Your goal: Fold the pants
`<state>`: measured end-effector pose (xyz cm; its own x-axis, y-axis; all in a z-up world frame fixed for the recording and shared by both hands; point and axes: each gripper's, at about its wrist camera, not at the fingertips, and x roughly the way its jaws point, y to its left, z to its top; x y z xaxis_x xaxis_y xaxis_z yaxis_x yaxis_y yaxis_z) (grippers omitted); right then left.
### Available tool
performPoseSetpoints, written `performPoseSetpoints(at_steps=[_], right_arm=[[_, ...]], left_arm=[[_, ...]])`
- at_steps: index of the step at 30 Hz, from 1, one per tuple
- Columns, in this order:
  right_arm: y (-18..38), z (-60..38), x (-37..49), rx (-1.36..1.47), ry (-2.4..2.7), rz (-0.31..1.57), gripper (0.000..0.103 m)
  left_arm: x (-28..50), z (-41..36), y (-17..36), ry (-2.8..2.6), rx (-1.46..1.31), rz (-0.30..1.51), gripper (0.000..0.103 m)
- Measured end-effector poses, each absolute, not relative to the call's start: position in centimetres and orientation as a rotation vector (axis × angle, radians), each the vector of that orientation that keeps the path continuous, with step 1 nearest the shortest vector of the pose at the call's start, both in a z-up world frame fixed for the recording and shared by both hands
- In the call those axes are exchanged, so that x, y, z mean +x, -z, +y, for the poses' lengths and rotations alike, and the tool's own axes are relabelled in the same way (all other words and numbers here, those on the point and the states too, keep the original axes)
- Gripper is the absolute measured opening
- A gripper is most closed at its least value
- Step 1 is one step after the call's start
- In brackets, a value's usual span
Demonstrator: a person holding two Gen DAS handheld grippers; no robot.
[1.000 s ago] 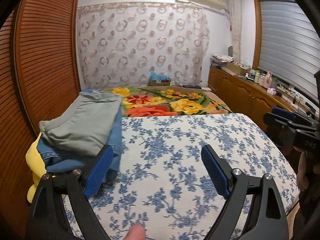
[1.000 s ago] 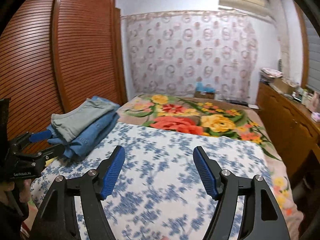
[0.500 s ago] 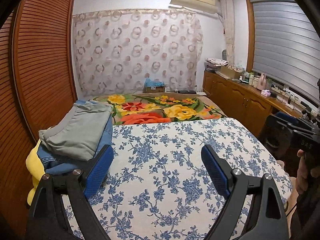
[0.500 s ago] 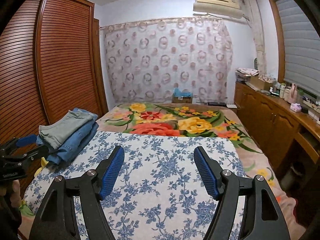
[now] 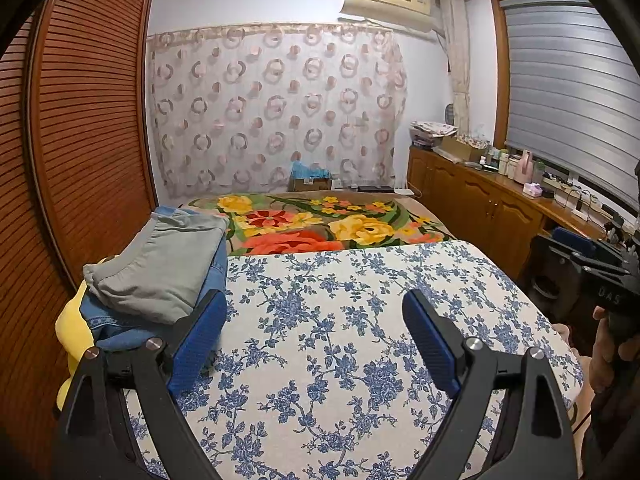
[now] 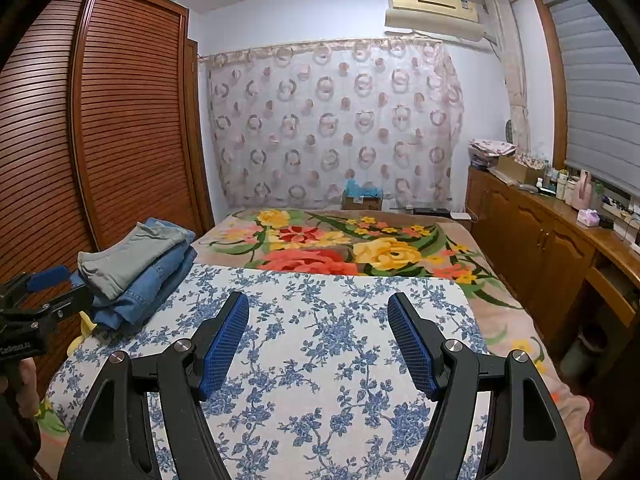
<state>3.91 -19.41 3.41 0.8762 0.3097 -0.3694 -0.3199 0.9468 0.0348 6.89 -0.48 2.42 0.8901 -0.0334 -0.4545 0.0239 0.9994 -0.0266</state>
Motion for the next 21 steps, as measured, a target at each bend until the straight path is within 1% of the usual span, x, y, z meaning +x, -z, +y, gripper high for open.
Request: performPoseSetpoints(at_steps=[21], right_arm=[[-3.05, -20.15, 4.2, -0.032, -0.331, 0.378, 0.074]], left_arm=[[6.57, -0.08, -3.12, 0.017, -0.02, 0.465, 0.09]])
